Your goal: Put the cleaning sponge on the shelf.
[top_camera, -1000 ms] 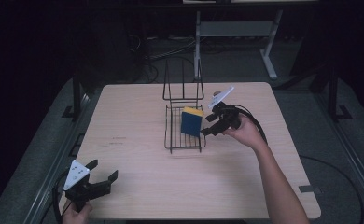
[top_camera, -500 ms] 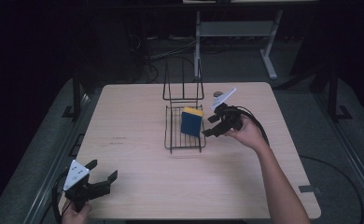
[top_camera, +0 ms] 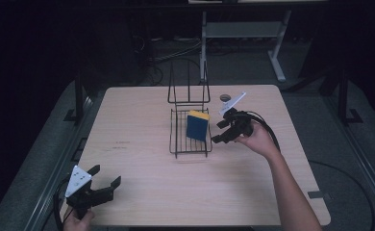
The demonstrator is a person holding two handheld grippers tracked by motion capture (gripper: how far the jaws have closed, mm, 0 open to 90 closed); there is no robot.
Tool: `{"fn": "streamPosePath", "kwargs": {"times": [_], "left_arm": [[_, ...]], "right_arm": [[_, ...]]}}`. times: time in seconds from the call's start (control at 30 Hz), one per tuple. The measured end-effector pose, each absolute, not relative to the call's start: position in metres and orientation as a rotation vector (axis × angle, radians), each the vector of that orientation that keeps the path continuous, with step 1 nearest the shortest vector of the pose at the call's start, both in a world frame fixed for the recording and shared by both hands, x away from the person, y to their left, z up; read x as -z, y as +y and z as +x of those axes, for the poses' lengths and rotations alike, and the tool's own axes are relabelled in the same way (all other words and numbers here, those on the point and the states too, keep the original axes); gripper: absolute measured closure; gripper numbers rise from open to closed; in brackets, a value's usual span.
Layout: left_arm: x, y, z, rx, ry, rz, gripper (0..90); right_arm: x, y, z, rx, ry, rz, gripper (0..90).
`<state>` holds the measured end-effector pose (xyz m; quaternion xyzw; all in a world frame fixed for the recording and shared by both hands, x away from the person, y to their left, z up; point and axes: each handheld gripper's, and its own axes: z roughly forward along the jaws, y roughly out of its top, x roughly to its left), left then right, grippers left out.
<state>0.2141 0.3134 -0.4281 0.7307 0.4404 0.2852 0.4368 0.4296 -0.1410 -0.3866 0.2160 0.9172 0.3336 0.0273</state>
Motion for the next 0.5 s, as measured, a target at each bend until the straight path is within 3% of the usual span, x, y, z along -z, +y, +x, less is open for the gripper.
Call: {"fn": "streamPosePath", "kwargs": {"times": [0.5], "left_arm": [[0.4281, 0.313, 0.2145, -0.713, 1.095, 1.82, 14.1]], "right_arm": [[0.389, -0.1442, 0.4223, -0.979, 2.85, 0.649, 25.5]]}}
